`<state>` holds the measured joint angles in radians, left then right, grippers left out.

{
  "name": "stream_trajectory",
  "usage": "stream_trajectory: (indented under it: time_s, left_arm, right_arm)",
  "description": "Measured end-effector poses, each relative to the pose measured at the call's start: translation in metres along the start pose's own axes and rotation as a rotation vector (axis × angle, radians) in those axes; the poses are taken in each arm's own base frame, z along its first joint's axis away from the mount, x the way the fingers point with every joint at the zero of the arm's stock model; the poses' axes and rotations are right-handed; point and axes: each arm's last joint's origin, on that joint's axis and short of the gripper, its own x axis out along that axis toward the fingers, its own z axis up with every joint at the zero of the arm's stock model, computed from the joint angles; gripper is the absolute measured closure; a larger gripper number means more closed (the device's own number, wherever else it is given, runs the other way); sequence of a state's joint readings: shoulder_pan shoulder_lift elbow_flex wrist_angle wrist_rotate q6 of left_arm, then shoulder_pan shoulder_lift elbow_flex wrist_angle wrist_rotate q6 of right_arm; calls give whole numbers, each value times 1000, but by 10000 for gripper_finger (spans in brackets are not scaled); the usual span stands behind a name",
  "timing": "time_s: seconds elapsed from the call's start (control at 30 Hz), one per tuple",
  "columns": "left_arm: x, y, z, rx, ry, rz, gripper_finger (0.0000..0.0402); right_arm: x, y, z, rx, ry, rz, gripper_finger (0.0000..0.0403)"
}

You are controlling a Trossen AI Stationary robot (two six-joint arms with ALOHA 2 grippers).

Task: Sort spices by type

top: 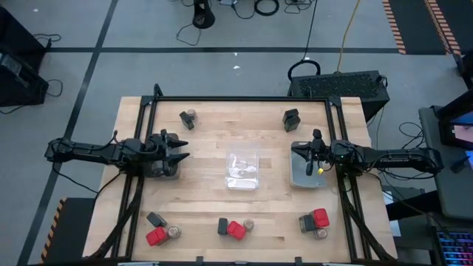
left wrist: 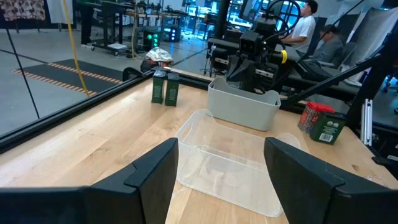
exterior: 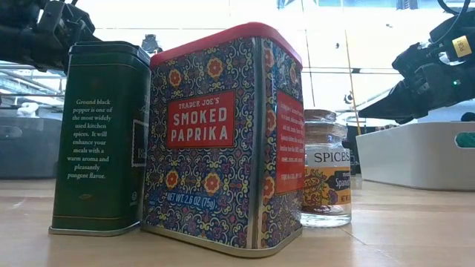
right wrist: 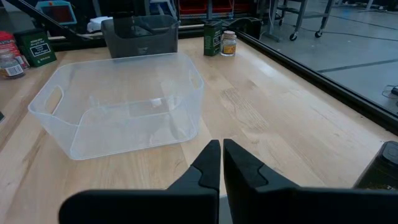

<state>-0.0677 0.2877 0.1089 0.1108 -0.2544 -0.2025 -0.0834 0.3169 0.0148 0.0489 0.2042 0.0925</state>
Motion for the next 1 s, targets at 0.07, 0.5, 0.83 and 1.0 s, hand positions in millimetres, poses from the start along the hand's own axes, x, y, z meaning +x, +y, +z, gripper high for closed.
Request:
stream_trajectory:
  time_s: [0.07, 0.5, 0.83, 1.0]
  left_arm:
    - [0, 0, 0, 0, -1, 0, 160]
    - [0, 0, 0, 0, -1, 0, 160]
    - [0, 0, 0, 0, 0, 0, 160]
    - [0, 0, 0, -1, -2, 0, 160]
  right_arm:
    - [0, 0, 0, 0, -1, 0, 403]
    - [-1, 1, 13, 22, -132, 8, 403]
    - [-10, 3, 55, -10, -184, 13, 403]
    - [-13, 5, 86, -90, -121, 4, 399]
